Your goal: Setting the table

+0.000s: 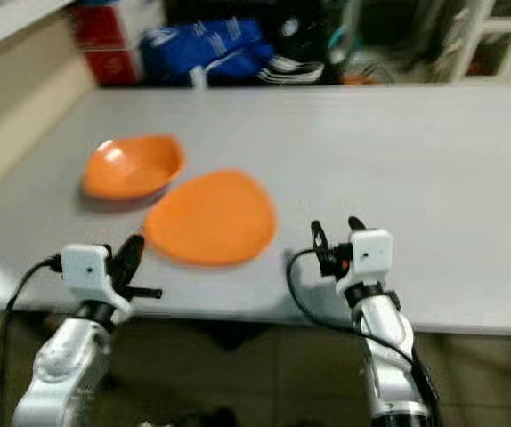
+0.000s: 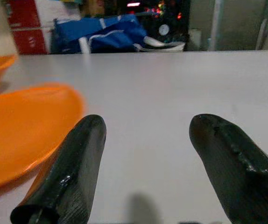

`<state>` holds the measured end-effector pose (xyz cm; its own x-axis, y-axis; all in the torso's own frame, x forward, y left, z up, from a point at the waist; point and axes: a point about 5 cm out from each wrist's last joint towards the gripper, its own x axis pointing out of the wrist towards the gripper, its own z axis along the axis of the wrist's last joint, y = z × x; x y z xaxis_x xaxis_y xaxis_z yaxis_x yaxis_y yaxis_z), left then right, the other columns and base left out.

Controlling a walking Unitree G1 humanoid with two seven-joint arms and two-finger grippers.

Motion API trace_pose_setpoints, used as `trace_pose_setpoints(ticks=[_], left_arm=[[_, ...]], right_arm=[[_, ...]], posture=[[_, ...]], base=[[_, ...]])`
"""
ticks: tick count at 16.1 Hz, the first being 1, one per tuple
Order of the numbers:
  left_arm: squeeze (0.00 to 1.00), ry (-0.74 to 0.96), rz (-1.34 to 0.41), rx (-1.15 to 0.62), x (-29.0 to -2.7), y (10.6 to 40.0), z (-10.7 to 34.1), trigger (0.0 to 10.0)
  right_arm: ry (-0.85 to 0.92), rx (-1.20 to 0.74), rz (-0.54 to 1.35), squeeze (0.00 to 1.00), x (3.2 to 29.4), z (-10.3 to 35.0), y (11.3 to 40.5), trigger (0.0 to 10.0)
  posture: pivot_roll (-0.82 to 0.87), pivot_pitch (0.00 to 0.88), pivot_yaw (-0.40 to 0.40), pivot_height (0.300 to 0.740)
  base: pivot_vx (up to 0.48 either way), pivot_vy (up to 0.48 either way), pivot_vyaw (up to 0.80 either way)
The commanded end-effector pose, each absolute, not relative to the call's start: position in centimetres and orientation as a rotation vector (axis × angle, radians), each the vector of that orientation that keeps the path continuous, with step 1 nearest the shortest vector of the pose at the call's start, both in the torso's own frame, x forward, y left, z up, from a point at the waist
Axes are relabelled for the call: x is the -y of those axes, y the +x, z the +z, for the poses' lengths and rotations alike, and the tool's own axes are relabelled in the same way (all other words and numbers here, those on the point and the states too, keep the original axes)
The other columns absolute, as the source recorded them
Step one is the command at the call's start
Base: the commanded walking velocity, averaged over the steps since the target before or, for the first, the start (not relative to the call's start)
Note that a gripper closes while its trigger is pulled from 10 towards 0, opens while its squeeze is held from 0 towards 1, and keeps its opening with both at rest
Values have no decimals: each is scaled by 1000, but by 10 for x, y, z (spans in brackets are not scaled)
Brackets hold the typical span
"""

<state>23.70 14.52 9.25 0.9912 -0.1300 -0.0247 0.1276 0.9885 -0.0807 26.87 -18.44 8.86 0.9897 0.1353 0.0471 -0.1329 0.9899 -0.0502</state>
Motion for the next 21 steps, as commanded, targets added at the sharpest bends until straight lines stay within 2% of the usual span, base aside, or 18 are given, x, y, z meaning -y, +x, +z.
trace_pose_setpoints(ticks=[1,6,16,21], left_arm=[[0,-65,-120,-28,-149,239,95,10000],[0,-112,-128,-28,-154,246,101,10000],[0,-184,-137,-47,-145,254,102,10000],[0,-143,-125,-50,-149,253,96,10000]], right_arm=[[-46,58,146,0,182,88,269,10000],[-41,46,146,0,179,83,269,10000],[-50,38,131,0,190,78,265,10000],[-18,137,136,0,188,95,261,10000]], posture=[[-229,0,104,740],[-228,0,106,740],[-244,0,94,740],[-245,0,90,740]], base=[[-240,420,0],[0,465,0],[0,474,0],[0,469,0]])
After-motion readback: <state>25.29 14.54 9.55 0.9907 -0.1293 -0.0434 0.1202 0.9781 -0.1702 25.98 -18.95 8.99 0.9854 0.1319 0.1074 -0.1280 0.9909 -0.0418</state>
